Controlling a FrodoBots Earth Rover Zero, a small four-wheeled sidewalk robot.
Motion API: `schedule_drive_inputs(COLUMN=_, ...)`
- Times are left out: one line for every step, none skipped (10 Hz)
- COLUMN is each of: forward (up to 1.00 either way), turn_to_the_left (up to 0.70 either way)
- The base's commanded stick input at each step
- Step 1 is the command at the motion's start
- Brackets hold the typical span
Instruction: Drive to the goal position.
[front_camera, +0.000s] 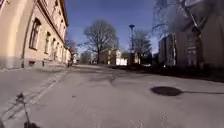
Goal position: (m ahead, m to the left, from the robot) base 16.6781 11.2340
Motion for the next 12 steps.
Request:
schedule_drive_inputs(forward=0.85, turn_to_the_left=0.00)
schedule_drive_inputs(forward=0.85, turn_to_the_left=0.00)
schedule_drive_inputs(forward=0.85, turn_to_the_left=0.00)
schedule_drive_inputs(forward=0.85, turn_to_the_left=0.00)
schedule_drive_inputs(forward=0.85, turn_to_the_left=0.00)
schedule_drive_inputs(forward=0.85, turn_to_the_left=0.00)
schedule_drive_inputs(forward=0.85, turn_to_the_left=0.00)
schedule_drive_inputs(forward=0.85, turn_to_the_left=0.00)
schedule_drive_inputs(forward=0.85, turn_to_the_left=0.00)
schedule_drive_inputs(forward=0.85, turn_to_the_left=0.00)
schedule_drive_inputs(forward=0.85, turn_to_the_left=0.00)
schedule_drive_inputs(forward=0.85, turn_to_the_left=0.00)
